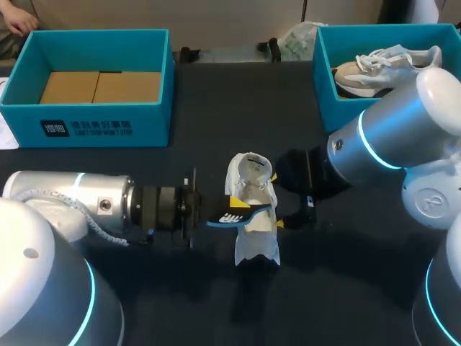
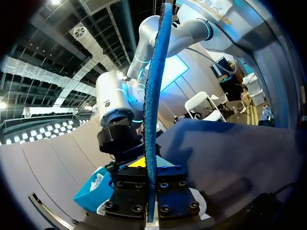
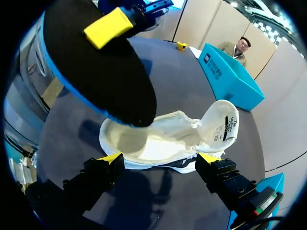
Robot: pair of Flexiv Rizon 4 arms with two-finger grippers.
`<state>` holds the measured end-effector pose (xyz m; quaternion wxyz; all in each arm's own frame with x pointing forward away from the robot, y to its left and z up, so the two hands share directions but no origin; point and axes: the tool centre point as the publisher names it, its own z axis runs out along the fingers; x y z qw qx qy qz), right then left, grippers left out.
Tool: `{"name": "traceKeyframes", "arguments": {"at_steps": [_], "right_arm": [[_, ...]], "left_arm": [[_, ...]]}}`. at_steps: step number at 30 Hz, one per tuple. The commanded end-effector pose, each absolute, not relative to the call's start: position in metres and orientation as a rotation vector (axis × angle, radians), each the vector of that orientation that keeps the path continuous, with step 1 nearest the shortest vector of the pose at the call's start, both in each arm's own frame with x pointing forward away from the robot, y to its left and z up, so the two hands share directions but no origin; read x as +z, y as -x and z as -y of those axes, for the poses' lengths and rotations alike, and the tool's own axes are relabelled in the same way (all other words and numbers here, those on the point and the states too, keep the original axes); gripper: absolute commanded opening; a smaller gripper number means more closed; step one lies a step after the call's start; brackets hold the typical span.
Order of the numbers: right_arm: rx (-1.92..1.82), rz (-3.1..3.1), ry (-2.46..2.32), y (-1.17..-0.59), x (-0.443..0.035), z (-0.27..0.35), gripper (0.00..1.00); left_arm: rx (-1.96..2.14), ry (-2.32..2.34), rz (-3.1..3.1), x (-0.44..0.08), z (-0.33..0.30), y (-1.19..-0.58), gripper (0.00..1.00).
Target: Take the shoe out of the shoebox, open the shoe tongue, remove and reinsert the insole, then place the shoe into the shoebox
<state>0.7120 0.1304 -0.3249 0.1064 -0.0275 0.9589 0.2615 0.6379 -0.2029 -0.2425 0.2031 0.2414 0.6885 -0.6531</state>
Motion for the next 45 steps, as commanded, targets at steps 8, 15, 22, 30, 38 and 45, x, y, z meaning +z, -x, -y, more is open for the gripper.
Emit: {"name": "traceKeyframes", "arguments": {"at_steps": [8, 15, 22, 30, 38, 45], "right_arm": [[0.767, -2.822, 0.08, -0.711, -0.326, -0.132, 1.0], [0.767, -2.822, 0.08, -0.711, -0.326, -0.132, 1.0], [0.767, -2.822, 0.08, -0.711, -0.326, -0.132, 1.0], [0.767, -2.822, 0.08, -0.711, -0.326, -0.132, 1.0], [0.767, -2.822, 0.08, -0.711, -0.326, -0.132, 1.0], [0.767, -2.822, 0.08, -0.711, -0.326, -0.132, 1.0]], "left_arm": [[-1.774, -0.637, -1.938, -0.271, 0.211, -0.647, 0.0], [-1.772, -0.652, -1.945, -0.282, 0.22, -0.648, 0.0], [-1.765, -0.66, -1.966, -0.294, 0.221, -0.653, 0.0], [-1.725, -0.677, -1.987, -0.303, 0.223, -0.666, 0.0], [-1.701, -0.687, -2.001, -0.307, 0.223, -0.668, 0.0], [-1.687, -0.682, -2.015, -0.316, 0.223, -0.67, 0.0]]}}
